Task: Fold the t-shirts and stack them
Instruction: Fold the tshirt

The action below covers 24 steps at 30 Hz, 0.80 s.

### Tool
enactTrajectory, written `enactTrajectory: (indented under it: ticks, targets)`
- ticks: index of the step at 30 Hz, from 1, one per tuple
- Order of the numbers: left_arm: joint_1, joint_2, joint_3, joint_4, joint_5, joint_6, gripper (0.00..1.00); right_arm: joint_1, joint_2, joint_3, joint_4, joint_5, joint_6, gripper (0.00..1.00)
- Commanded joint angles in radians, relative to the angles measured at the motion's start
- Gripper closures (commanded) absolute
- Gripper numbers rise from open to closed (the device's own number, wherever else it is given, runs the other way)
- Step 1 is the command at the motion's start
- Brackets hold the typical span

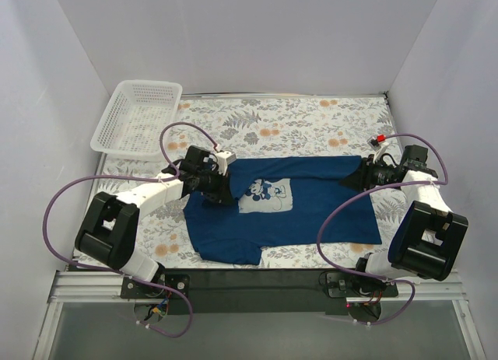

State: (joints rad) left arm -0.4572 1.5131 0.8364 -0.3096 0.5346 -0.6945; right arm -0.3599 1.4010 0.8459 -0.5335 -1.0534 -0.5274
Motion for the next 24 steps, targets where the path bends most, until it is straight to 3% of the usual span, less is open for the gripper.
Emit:
enactTrajectory:
  ticks: [1, 5, 7, 9, 15, 16, 18, 19, 22, 24]
  targets:
    - [-0.015, -0.011, -0.011, 0.032, 0.057, -0.037, 0.82, -0.007, 0.007, -0.002, -0.017, -0.01, -0.003, 0.64]
    - [-0.029, 0.028, 0.0, 0.024, 0.201, -0.066, 0.56, -0.008, 0.006, -0.004, -0.019, -0.01, -0.003, 0.64]
    - [-0.034, 0.019, 0.013, -0.012, 0.161, -0.072, 0.5, -0.01, 0.003, -0.005, -0.019, -0.01, -0.003, 0.64]
    - [-0.032, -0.055, 0.007, -0.01, -0.016, -0.082, 0.5, -0.013, 0.001, -0.005, -0.017, -0.008, -0.003, 0.64]
    - [-0.031, -0.232, -0.022, 0.076, -0.298, -0.186, 0.44, -0.014, 0.0, -0.005, -0.019, -0.005, -0.003, 0.64]
    - [-0.028, -0.255, -0.016, 0.066, -0.443, -0.213, 0.41, -0.014, -0.002, -0.007, -0.017, -0.002, -0.005, 0.64]
    - [0.007, -0.277, -0.014, 0.05, -0.569, -0.33, 0.26, -0.014, -0.013, -0.008, -0.016, 0.016, -0.011, 0.64]
    - [0.032, -0.295, -0.029, 0.053, -0.585, -0.368, 0.22, -0.014, -0.016, -0.007, -0.016, 0.033, -0.013, 0.64]
    - [0.175, -0.289, -0.063, 0.107, -0.449, -0.456, 0.21, -0.014, -0.019, -0.002, -0.002, 0.067, -0.01, 0.63]
    - [0.242, -0.26, -0.057, 0.124, -0.387, -0.52, 0.26, -0.014, -0.014, 0.001, 0.016, 0.09, 0.003, 0.63]
